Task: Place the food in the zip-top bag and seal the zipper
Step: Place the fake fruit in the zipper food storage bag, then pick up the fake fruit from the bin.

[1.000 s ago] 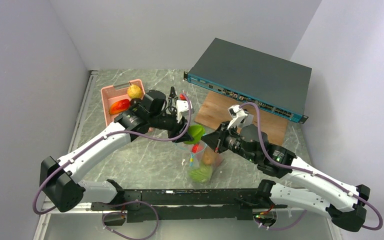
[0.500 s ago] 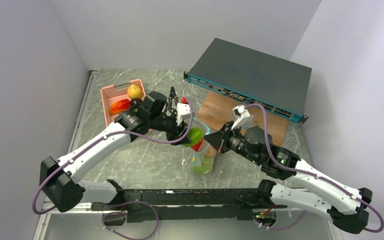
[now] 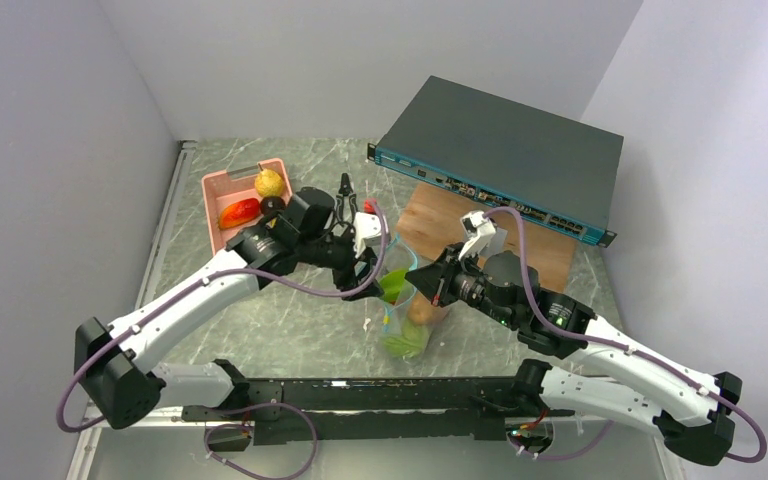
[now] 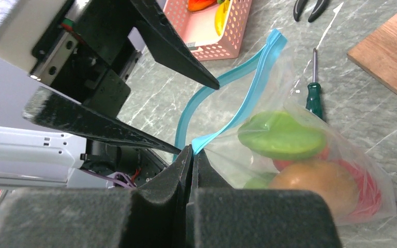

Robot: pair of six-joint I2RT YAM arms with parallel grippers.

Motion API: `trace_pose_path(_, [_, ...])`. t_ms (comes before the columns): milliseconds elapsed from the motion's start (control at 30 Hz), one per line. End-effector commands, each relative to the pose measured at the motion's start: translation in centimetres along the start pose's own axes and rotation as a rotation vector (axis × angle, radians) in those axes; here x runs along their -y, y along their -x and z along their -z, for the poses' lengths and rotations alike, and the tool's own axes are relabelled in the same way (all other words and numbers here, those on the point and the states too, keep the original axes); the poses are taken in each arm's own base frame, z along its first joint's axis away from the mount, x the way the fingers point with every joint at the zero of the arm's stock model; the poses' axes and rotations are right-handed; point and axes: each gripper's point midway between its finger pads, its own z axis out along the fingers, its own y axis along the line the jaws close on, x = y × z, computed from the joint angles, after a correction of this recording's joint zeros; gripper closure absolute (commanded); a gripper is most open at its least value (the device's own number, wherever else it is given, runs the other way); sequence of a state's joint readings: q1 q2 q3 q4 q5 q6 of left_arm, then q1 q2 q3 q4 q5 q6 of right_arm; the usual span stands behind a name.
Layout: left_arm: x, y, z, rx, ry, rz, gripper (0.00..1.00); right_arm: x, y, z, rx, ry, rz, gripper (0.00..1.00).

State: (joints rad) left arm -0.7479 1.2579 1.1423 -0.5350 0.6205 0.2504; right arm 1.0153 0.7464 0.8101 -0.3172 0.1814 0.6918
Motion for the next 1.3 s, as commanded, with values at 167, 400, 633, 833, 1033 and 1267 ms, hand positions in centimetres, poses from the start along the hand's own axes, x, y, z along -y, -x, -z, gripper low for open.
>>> trace_pose_path(167, [-1.2, 3.2, 3.7, 0.156, 0.208, -0.137, 0.21, -1.5, 1.6, 0.3, 0.059, 0.058, -0.018, 1.0])
trace_pose_path(400, [-3.5, 4.3, 7.2, 0.263, 0.457, -0.155, 0.2, -1.5, 1.6, 0.4, 0.06, 0.06, -0.023, 1.0])
trace_pose_path(633, [-7.9, 3.8, 11.7, 0.302, 0.818, -0.059, 0.17, -1.2, 1.3, 0.5, 0.063, 0.064, -0.035, 1.0])
trace_pose_path(833, [-11.8, 1.8, 17.3, 0.331, 1.177, 0.076, 0.03, -1.8, 1.7, 0.6, 0.056, 0.071, -0.026, 1.0])
trace_pose_path(1033, [-16.2, -1.6, 21.3, 0.326, 1.393, 0.259, 0.0, -1.6, 1.6, 0.5, 0.055, 0.062, -0.021, 1.0])
trace_pose_path(1267, [-22.7, -7.4, 22.2, 0.254, 1.344, 0.667, 0.0, -2.0, 1.7, 0.2, 0.049, 0.069, -0.017, 1.0])
